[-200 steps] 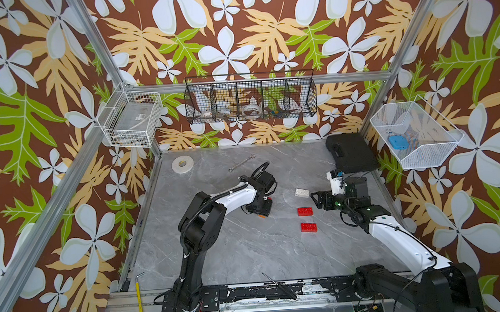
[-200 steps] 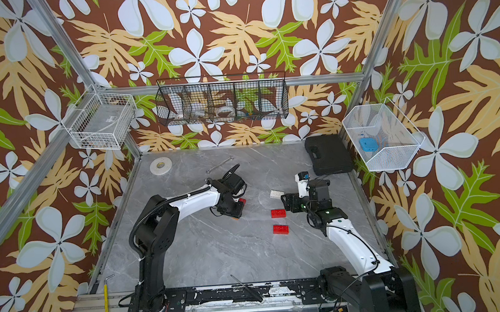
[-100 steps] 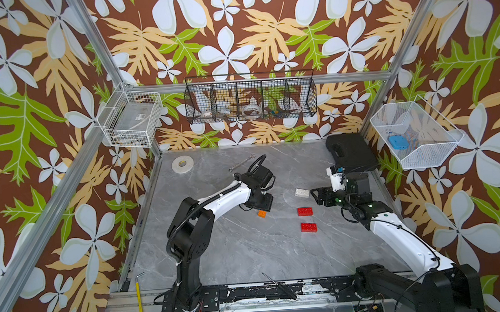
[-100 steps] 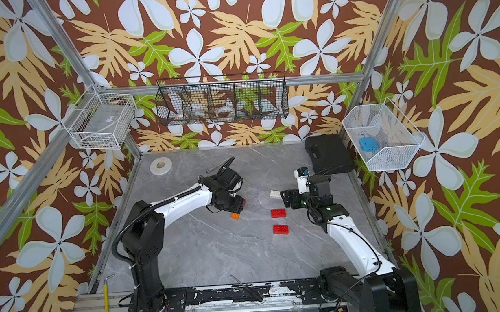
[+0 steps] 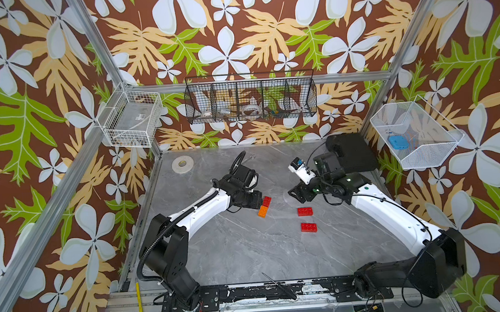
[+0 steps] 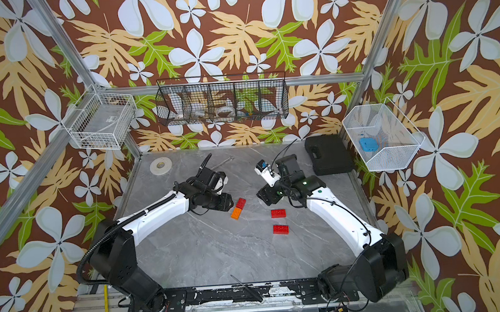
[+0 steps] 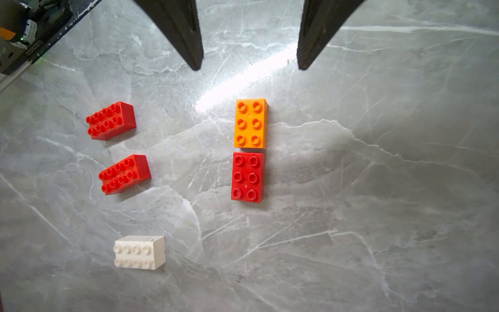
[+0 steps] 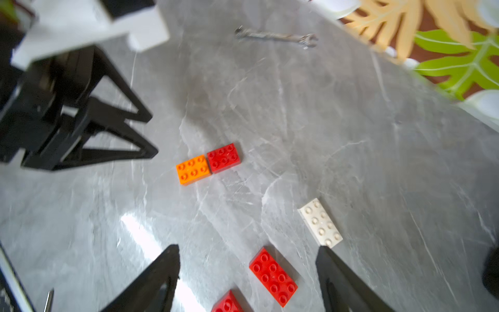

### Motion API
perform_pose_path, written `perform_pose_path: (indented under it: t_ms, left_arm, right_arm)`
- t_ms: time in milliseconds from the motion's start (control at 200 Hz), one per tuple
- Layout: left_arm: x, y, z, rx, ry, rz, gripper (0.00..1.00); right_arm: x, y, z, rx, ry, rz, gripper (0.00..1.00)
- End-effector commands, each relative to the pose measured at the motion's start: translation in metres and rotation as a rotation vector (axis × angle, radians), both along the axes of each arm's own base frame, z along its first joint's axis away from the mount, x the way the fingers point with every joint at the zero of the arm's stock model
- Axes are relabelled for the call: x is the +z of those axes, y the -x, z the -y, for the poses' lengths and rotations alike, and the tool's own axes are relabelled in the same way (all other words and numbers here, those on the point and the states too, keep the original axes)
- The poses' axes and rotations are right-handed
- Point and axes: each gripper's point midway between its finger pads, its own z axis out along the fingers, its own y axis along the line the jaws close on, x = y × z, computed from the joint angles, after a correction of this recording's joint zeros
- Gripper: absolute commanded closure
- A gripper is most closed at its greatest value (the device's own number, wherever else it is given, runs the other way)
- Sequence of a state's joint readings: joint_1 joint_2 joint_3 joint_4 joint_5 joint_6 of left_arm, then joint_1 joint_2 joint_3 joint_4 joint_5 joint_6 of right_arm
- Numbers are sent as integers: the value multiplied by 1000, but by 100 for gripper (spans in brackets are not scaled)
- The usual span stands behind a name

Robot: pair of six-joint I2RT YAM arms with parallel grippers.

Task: Assemble a rectangle with lego
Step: Place the lego brick at the center of the board, then pick up the lego brick from the center of the board.

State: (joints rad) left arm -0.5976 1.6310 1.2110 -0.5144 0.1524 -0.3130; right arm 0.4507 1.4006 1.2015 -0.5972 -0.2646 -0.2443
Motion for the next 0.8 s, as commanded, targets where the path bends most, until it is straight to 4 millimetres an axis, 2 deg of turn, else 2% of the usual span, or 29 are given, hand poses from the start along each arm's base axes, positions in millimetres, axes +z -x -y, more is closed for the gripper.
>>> perform_pose_path:
  t_ms: [0, 75, 145, 240, 325, 415, 556, 681, 796]
  left_arm:
    - [17, -6, 7, -19, 83, 73, 42]
    - [22, -6, 0, -1, 121, 99, 42]
    - [26, -5, -3, 15, 166, 120, 43]
    - [29, 0, 1, 17, 225, 127, 44]
    - [36, -1, 4, 29, 256, 120, 45]
    - [43, 0, 3, 42, 281, 138, 46]
    - [49, 8, 1, 50, 324, 160, 46]
    - [53, 19, 3, 36, 377, 150, 46]
    - [45, 25, -3, 43, 372, 152, 45]
  right_arm:
    - [-22, 27, 14, 143, 187, -73, 20]
    - [-30, 27, 21, 171, 247, -54, 19]
    - [-46, 26, 28, 195, 307, -47, 19]
    - [-52, 24, 19, 250, 292, -74, 20]
    - [-63, 18, 25, 281, 348, -80, 20]
    - [-75, 22, 27, 308, 360, -83, 19]
    - [-96, 54, 37, 443, 399, -141, 20]
    - [-114, 70, 53, 448, 446, -156, 21]
    - [-126, 81, 58, 446, 446, -180, 23]
